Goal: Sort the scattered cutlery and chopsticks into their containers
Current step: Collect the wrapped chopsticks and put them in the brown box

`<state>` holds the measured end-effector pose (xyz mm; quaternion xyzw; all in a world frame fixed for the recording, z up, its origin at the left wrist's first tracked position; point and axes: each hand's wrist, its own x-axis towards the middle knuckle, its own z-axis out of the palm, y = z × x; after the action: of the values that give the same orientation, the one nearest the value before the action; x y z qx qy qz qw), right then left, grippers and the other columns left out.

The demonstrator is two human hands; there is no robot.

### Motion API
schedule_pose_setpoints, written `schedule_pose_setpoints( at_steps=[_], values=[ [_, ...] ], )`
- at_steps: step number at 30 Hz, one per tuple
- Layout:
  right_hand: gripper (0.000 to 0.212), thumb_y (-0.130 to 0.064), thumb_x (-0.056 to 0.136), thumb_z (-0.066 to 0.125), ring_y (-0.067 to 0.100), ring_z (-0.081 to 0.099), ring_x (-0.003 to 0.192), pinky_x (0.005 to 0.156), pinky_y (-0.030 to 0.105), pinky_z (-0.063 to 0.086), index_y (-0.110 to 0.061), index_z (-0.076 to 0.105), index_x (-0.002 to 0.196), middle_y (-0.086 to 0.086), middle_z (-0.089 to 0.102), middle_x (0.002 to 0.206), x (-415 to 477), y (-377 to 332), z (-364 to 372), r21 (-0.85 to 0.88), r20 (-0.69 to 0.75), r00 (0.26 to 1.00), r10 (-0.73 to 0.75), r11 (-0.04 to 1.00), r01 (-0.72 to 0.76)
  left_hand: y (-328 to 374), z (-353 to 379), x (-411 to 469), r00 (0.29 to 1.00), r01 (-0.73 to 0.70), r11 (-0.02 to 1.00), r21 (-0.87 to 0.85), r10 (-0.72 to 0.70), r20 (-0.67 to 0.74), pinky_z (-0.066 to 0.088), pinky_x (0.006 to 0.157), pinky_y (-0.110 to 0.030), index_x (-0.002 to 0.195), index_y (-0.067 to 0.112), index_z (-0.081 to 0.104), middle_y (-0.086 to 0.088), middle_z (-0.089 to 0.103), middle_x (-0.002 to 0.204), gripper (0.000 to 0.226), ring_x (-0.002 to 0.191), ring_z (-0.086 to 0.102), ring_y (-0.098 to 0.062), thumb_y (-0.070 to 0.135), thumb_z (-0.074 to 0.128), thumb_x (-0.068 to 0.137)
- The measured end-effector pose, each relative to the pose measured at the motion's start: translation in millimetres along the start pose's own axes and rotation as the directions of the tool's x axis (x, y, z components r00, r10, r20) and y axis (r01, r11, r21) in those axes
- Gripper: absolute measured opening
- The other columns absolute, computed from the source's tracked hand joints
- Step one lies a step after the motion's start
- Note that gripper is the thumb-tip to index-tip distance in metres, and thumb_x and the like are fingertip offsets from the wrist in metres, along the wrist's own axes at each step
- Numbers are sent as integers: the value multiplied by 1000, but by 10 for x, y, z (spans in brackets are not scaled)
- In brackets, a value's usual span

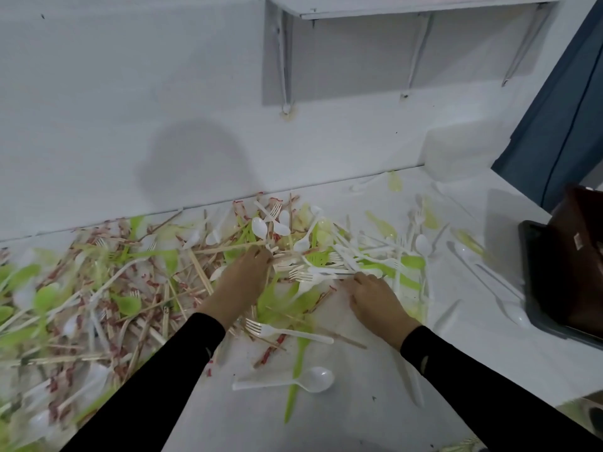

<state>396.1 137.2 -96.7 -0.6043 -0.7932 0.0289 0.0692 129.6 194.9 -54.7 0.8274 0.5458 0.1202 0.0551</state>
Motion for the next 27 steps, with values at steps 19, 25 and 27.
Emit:
schedule_pose_setpoints(
  at_steps=[19,25,27],
  values=[
    [33,-52,102,34,16,63,99,71,29,45,-40,60,117,-10,67,103,-98,96,-339,185,158,947,280,934,-307,211,188,-224,893,-211,958,-194,269,360,44,78,-32,98,9,69,-1,55,92,26,82,50,-15,33,64,93],
    [16,-28,101,49,19,55,75,69,35,45,-14,56,104,2,64,88,-85,24,-299,484,207,966,155,842,-239,173,201,-330,920,-326,941,-85,337,199,53,72,-38,92,8,68,-6,61,94,24,83,60,-26,29,56,92],
    [13,-23,98,53,22,55,71,66,35,44,-13,55,105,8,64,89,-63,-36,-294,525,221,967,125,821,-226,72,139,-312,914,-404,915,6,404,46,54,65,-35,89,13,70,-1,65,79,29,70,59,-22,28,45,87]
  ],
)
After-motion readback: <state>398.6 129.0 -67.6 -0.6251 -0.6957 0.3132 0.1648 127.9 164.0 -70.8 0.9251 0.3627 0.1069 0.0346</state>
